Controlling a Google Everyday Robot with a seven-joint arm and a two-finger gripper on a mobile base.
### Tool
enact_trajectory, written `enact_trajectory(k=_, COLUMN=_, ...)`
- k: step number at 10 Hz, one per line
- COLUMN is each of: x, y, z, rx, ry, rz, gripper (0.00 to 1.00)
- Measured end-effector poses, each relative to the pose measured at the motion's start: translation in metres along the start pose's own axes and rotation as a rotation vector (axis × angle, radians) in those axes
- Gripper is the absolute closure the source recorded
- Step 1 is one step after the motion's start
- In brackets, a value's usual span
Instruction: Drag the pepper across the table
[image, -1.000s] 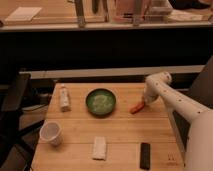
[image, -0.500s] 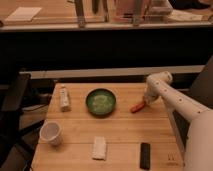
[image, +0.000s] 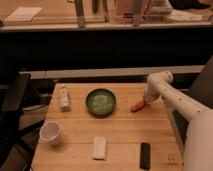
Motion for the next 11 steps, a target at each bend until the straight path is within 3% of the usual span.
enact_trajectory(k=11, x=-0.0004, y=-0.0024, z=0.0013, rx=-0.007, ry=-0.010, rz=0.040, gripper=1.00)
